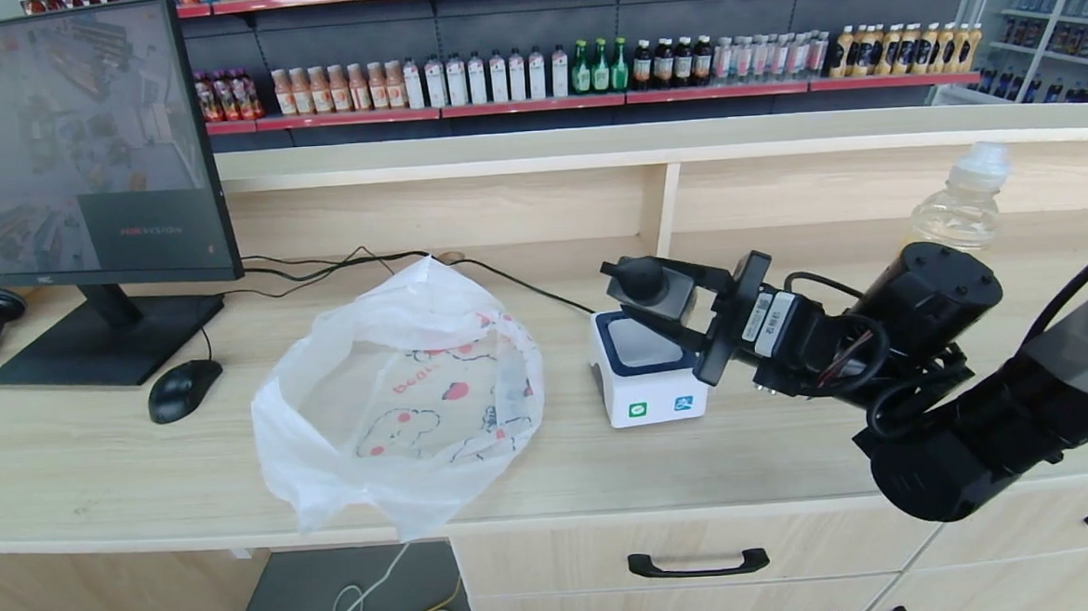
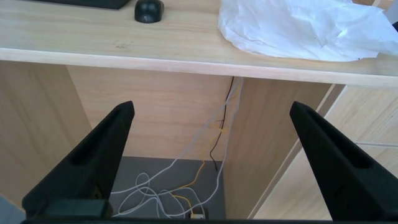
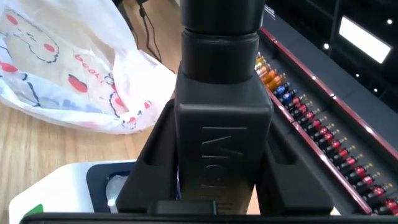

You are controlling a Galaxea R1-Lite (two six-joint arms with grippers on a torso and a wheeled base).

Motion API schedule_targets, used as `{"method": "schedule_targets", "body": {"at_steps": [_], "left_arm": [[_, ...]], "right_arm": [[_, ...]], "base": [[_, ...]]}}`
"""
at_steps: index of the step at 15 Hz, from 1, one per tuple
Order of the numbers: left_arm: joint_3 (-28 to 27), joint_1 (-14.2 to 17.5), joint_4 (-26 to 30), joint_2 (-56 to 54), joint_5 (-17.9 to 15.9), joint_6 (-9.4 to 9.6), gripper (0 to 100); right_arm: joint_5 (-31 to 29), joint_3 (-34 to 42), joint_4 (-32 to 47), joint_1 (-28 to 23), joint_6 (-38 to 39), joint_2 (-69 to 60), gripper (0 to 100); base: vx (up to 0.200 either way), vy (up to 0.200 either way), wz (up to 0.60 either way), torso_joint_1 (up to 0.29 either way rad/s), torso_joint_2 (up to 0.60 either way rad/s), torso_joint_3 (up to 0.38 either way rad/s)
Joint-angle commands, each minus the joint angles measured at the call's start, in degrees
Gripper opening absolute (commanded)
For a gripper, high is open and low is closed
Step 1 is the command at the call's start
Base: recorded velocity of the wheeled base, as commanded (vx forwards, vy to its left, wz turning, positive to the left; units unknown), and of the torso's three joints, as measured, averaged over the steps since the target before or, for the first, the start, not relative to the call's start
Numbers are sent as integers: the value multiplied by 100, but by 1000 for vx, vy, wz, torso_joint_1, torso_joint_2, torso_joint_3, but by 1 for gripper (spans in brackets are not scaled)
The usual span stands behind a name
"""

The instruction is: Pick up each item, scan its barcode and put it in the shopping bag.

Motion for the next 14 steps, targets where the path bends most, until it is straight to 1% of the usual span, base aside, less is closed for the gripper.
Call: {"method": "schedule_targets", "body": {"at_steps": [1, 3, 6, 14], "left_arm": [[0, 1, 0, -2, 1, 0, 100], [0, 1, 0, -2, 1, 0, 100], [0, 1, 0, -2, 1, 9, 100], [0, 1, 0, -2, -8, 18, 100]], "right_arm": [[98, -240, -3, -10, -49, 263, 0], [168, -249, -3, -71, -84, 307, 0], [264, -548, -3, -80, -110, 404, 0], [273, -504, -3, -98, -189, 448, 0]], "base": [[0, 0, 0, 0, 0, 0], [0, 0, 0, 0, 0, 0], [0, 0, 0, 0, 0, 0], [0, 0, 0, 0, 0, 0]]}}
